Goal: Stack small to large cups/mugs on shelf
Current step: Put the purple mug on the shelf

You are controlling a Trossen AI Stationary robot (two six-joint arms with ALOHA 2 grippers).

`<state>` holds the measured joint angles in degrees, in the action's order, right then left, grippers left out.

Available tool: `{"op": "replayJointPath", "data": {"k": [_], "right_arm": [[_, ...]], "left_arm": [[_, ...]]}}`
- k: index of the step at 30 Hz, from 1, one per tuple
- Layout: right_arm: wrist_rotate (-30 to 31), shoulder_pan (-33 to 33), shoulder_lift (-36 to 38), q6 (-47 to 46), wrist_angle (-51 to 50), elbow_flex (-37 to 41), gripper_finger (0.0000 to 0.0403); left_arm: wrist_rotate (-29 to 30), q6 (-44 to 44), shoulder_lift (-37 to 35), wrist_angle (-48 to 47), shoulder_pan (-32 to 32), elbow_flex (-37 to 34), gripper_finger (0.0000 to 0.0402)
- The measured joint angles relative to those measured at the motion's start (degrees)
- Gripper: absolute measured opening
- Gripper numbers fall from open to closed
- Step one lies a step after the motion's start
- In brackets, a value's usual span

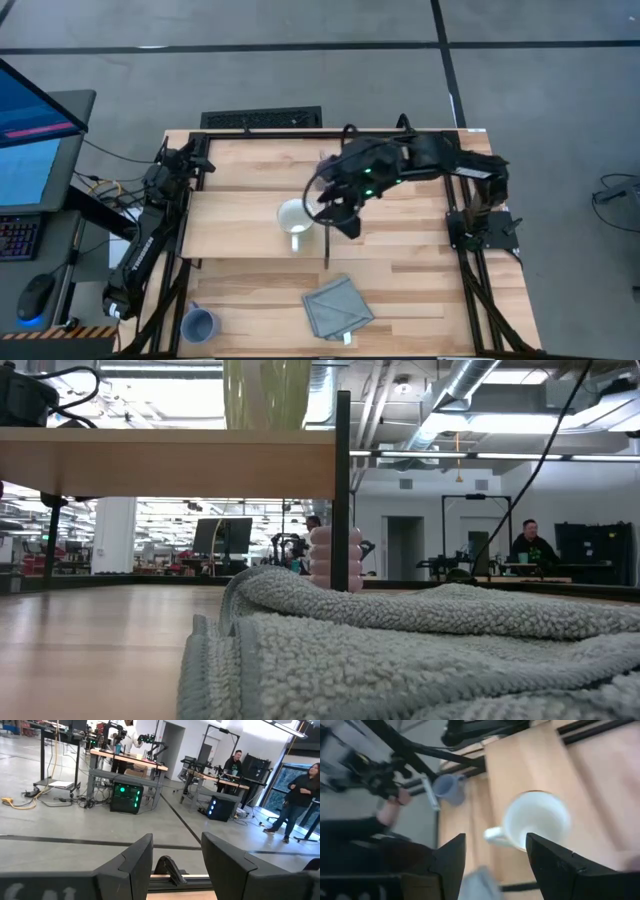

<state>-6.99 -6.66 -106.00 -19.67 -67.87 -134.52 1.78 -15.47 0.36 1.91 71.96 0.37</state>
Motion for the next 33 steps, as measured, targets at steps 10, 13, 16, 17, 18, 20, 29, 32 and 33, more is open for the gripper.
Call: {"op": "replayJointPath", "data": {"k": [10, 13, 16, 17, 18, 20, 29, 32, 33], "right_arm": [[15.60, 1.90, 6.13, 18.63, -10.72, 0.02, 0.0230], [16.35, 4.76, 7.50, 22.77, -11.56, 0.02, 0.0230], [16.29, 8.73, 8.44, 26.27, -11.59, 0.02, 0.0230], [16.27, 10.08, 8.63, 27.03, -11.61, 0.02, 0.0230], [16.24, 11.45, 8.80, 27.61, -11.61, 0.02, 0.0230], [16.21, 13.94, 8.88, 28.85, -11.62, 0.02, 0.0230], [3.40, 22.75, 8.46, 34.56, -10.83, 0.02, 0.0230], [1.44, 24.69, 8.42, 35.31, -10.35, 0.02, 0.0230], [1.38, 25.36, 8.44, 35.84, -10.20, 0.02, 0.0230]], "left_arm": [[0.00, -0.06, 0.00, 0.02, 0.00, 0.01, 0.0159], [0.00, -0.08, 0.02, 0.02, 0.00, 0.00, 0.0159], [0.00, -0.12, 0.00, 0.02, 0.00, 0.01, 0.0159], [0.00, -0.13, 0.01, 0.02, 0.01, 0.00, 0.0159], [0.00, -0.17, 0.00, 0.02, 0.00, -0.01, 0.0159], [0.00, -0.21, 0.00, 0.02, 0.00, 0.01, 0.0159], [0.02, -0.21, 0.00, 0.03, 0.00, -0.01, 0.0159], [0.02, -0.21, 0.01, 0.04, 0.00, -0.01, 0.0159], [0.01, -0.21, 0.02, 0.03, 0.01, -0.01, 0.0159]]}}
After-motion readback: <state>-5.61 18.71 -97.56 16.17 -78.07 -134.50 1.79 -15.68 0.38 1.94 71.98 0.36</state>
